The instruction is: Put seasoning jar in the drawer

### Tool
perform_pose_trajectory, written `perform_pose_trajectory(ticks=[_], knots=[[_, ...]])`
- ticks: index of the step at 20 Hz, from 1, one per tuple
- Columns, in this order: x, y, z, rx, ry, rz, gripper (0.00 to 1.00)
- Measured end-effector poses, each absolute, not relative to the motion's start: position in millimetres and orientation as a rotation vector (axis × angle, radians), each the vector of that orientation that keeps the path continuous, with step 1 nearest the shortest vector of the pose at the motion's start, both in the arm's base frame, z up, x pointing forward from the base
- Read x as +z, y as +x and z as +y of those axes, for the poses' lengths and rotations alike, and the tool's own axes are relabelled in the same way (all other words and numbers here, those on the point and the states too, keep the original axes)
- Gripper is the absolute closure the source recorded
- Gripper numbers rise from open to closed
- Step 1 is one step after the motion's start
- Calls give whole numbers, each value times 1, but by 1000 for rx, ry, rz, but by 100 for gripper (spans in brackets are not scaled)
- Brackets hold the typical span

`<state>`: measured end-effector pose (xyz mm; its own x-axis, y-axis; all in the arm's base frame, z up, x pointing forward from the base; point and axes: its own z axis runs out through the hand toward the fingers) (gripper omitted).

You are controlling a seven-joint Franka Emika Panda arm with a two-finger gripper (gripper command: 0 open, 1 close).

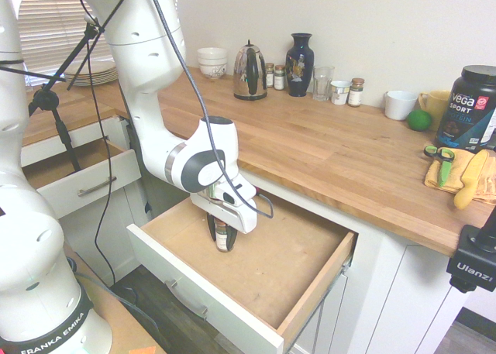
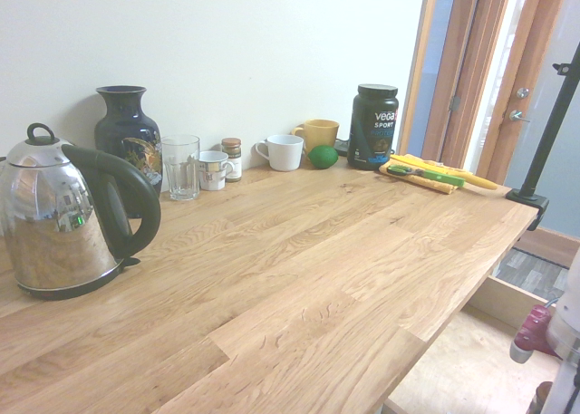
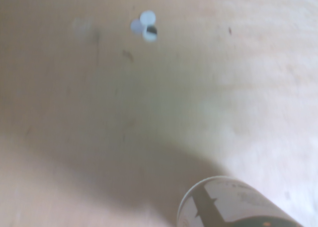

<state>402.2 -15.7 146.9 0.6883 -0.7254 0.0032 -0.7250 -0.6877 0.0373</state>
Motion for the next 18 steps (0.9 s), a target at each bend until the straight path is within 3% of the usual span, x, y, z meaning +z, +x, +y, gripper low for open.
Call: perform_pose_trajectory(ticks=[7, 8, 18], knots=[[138, 440, -19, 6, 2863, -1246, 100], [138, 446, -18, 6, 2862, -1251, 0], [139, 473, -17, -24, 2855, -1247, 0]])
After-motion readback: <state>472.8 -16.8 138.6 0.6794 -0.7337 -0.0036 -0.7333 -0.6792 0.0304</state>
